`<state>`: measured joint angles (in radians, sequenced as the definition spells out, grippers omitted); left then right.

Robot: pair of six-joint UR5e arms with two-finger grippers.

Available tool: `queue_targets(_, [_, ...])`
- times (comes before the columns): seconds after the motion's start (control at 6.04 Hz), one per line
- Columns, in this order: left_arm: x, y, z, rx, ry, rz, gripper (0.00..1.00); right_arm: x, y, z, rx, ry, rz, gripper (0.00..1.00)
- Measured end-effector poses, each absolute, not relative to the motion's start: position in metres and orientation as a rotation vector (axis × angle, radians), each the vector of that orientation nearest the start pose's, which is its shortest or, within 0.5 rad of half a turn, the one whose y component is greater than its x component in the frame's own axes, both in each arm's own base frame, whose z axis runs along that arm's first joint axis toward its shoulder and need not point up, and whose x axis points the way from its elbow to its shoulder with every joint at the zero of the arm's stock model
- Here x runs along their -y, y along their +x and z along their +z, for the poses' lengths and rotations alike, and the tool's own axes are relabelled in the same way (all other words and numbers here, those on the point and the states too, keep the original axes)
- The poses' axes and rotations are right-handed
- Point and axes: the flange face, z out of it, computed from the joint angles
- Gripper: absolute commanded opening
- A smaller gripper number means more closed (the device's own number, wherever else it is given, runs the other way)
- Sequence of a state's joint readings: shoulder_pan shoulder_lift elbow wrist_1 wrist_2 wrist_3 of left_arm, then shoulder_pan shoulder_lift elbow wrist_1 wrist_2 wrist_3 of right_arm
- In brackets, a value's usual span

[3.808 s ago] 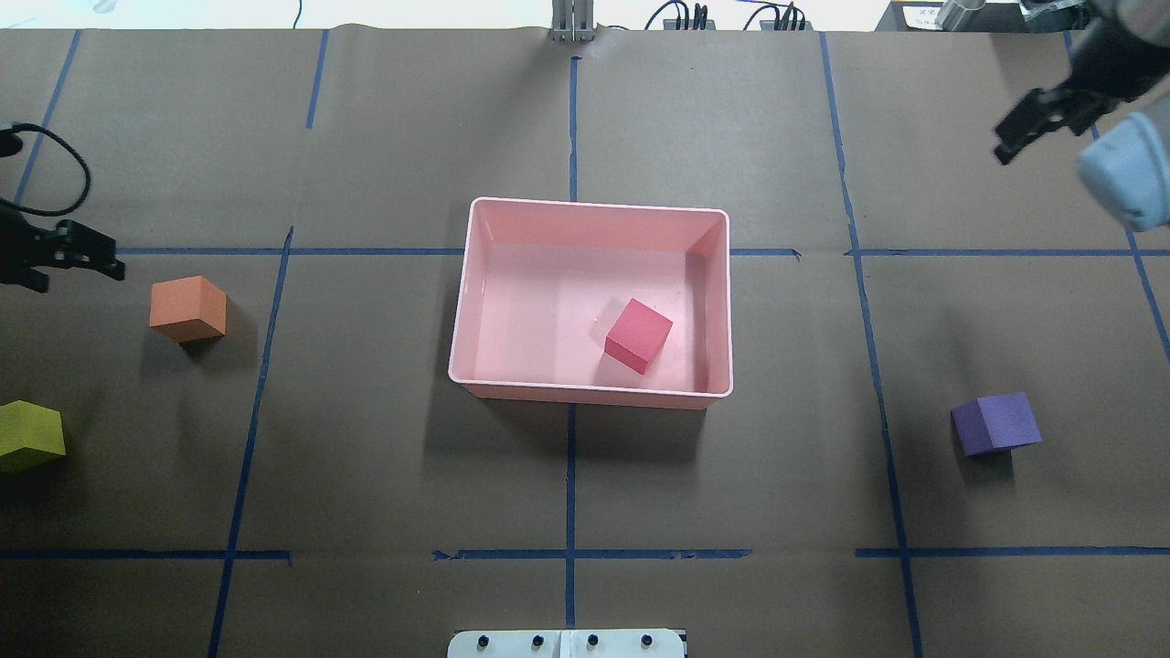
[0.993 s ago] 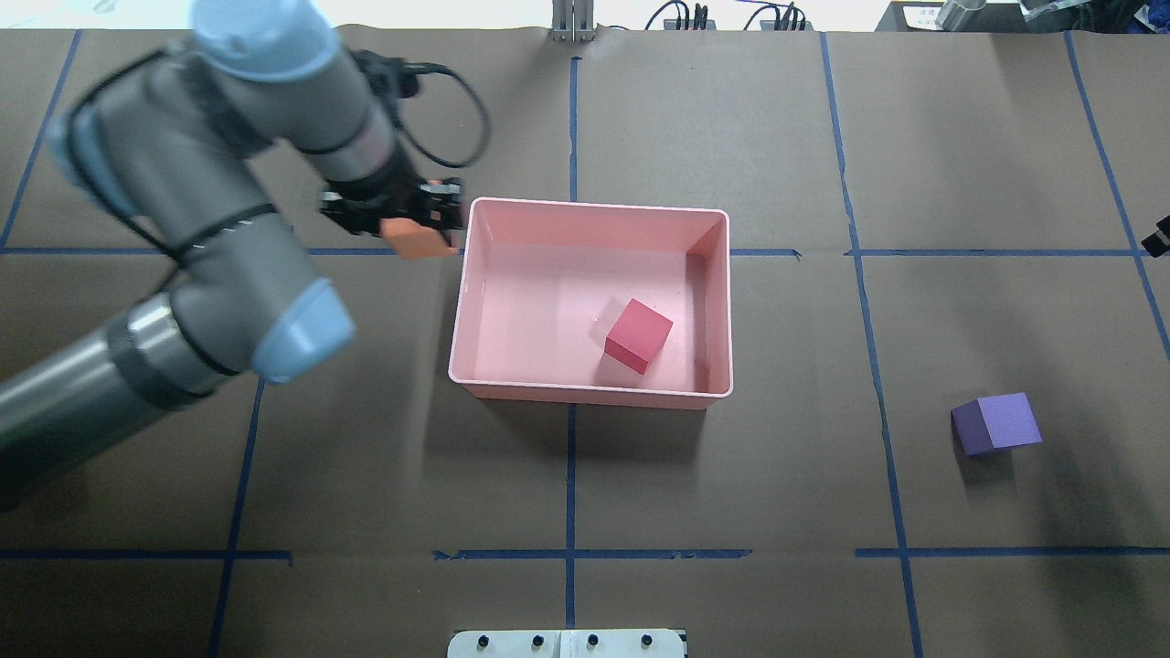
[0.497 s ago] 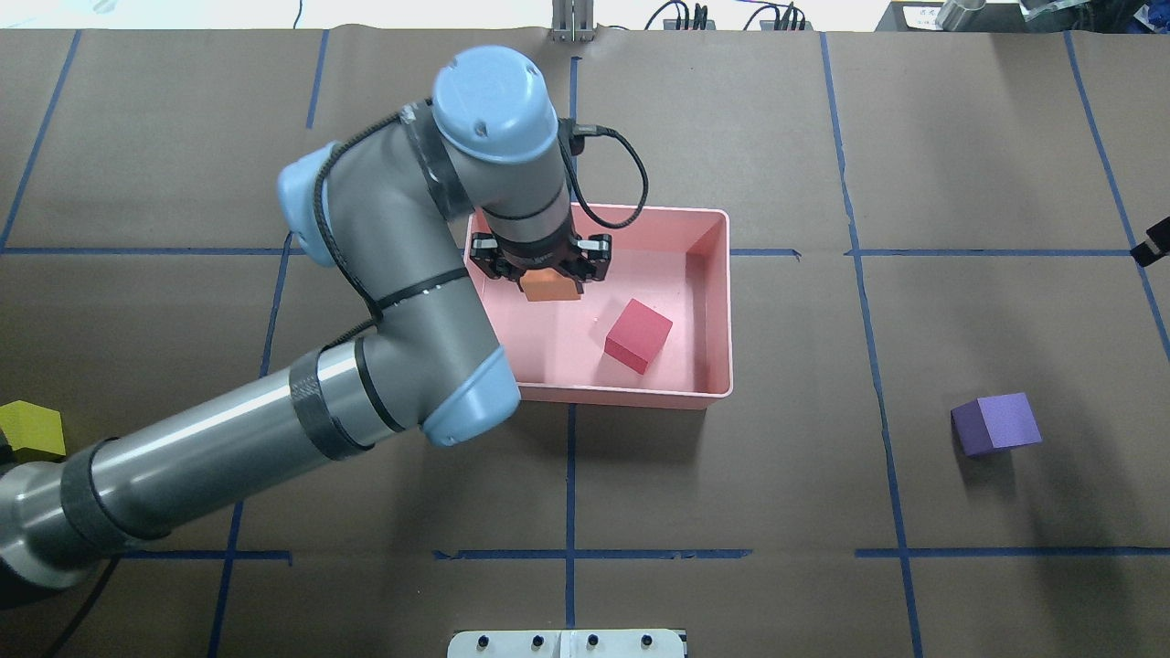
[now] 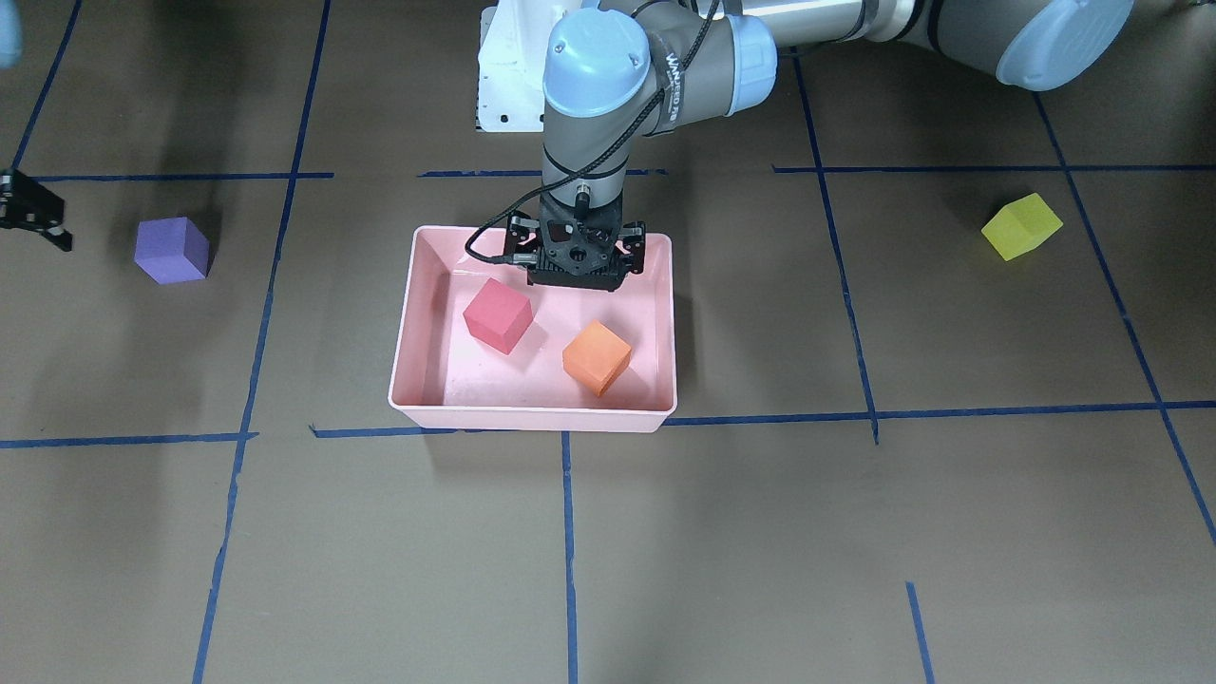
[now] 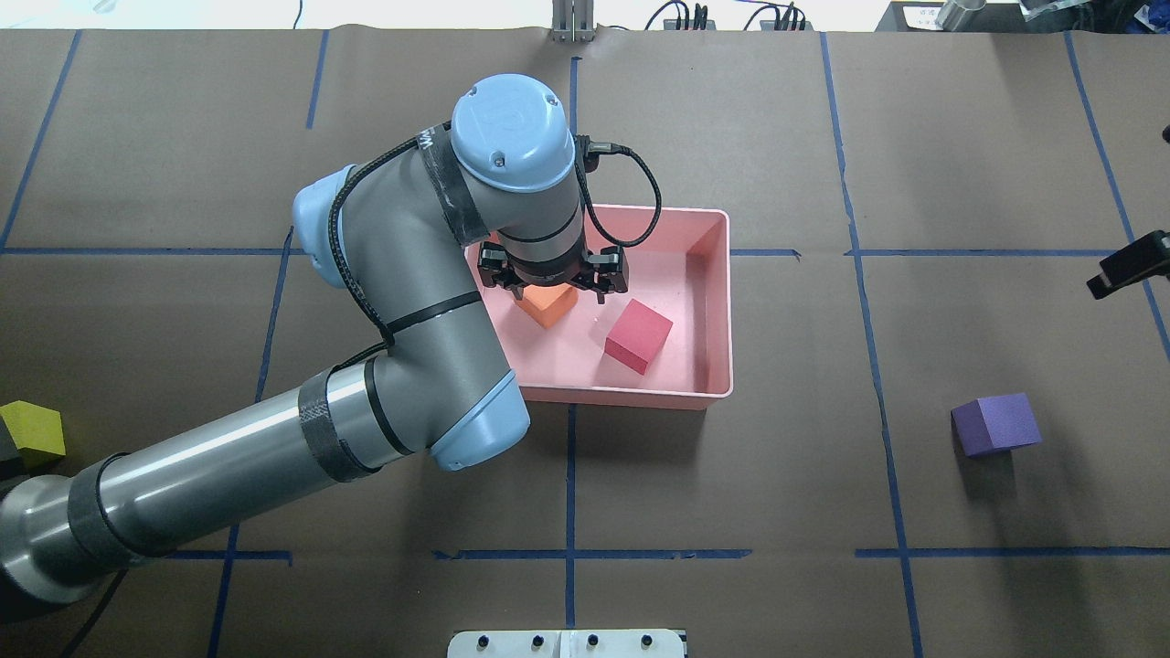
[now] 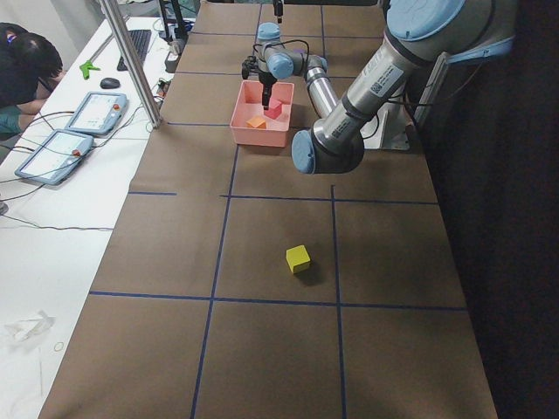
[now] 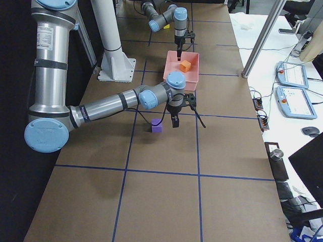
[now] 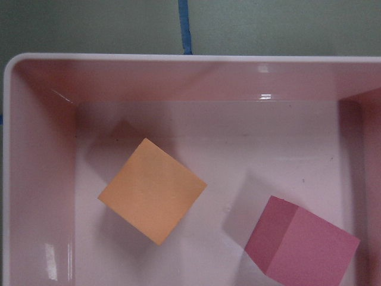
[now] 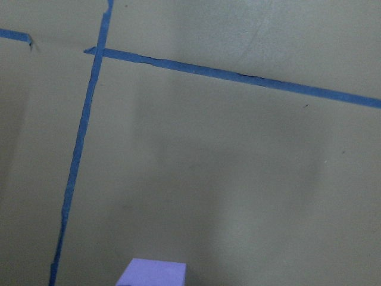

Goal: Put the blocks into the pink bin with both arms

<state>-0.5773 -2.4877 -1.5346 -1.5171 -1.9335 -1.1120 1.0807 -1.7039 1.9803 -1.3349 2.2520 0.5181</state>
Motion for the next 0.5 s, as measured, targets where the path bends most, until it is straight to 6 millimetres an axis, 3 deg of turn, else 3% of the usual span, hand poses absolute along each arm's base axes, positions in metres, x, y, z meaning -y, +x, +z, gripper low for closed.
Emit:
queue_targets(0.33, [0.477,0.552,0.109,-0.877,0.109,0.039,1.0,0.386,-0.214,0.5,0.821,0.134,-0.086,1.0])
queue_targets(0.5, [0.477,0.552,0.111,-0.877,0.109,0.039,1.0,0.373,-0.235,0.504,0.805,0.135,-0.081,1.0])
